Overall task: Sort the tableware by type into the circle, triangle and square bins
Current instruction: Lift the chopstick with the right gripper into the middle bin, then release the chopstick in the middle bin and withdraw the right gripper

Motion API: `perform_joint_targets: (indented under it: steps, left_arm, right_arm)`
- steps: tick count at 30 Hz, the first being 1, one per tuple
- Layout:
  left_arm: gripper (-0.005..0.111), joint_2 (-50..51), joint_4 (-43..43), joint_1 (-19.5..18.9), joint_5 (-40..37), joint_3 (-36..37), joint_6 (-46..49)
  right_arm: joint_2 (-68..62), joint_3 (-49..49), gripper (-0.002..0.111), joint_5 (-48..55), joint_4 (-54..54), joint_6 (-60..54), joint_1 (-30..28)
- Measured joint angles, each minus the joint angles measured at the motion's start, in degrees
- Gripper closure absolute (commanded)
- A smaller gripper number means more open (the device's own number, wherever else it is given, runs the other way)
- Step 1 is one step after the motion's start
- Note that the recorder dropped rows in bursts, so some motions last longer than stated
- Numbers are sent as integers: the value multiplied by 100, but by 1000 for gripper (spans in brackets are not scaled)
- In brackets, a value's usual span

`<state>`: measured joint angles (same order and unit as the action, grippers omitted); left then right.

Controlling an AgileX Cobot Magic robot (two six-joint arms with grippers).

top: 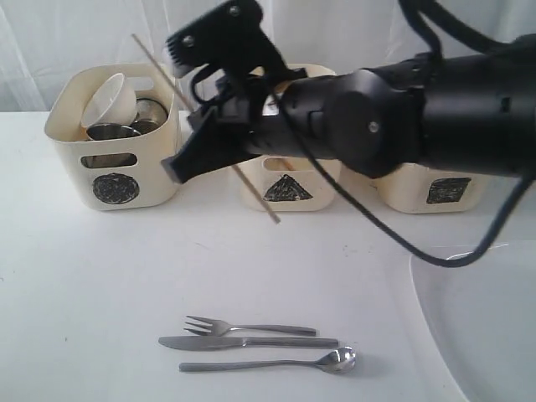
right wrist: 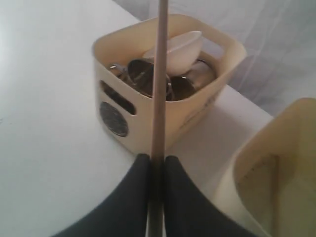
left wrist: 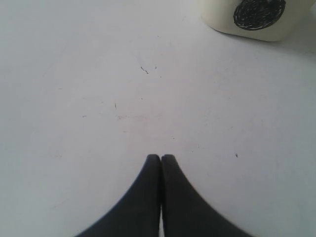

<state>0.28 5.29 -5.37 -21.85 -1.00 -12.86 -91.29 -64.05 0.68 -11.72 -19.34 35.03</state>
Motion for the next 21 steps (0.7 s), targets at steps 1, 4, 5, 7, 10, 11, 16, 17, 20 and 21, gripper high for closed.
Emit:
perform_joint_targets:
  steps: [1, 4, 5, 7, 10, 11, 16, 17, 20, 21]
  left_arm:
    - [107, 0, 0, 0, 0, 0, 0]
    - [107, 0, 0, 0, 0, 0, 0]
    - [107, 0, 0, 0, 0, 0, 0]
    - [107, 0, 0, 0, 0, 0, 0]
    - [107, 0, 0, 0, 0, 0, 0]
    - [107, 0, 0, 0, 0, 0, 0]
    - [107, 0, 0, 0, 0, 0, 0]
    - [107, 0, 0, 0, 0, 0, 0]
    - [107, 0, 0, 0, 0, 0, 0]
    - [107, 0, 0, 0, 0, 0, 0]
  right_arm:
    - [116, 140, 108, -110, 0, 13, -129]
    - [398, 374, 108, -502, 0, 24, -526]
    - [470, 419, 108, -683, 0, 29, -655]
    - [544, 430, 108, -1160, 0, 42, -874]
    - [490, 431, 108, -2016, -258, 42, -1145]
    - [426, 431, 108, -2326, -420, 53, -1215]
    - [-236, 431, 108, -3725, -810, 636, -1364]
    - [-483, 431, 108, -3992, -810, 767, -1373]
    - [-1069, 320, 108, -4547, -776, 967, -1373]
    - [-1256, 248, 108, -4662, -776, 995, -1373]
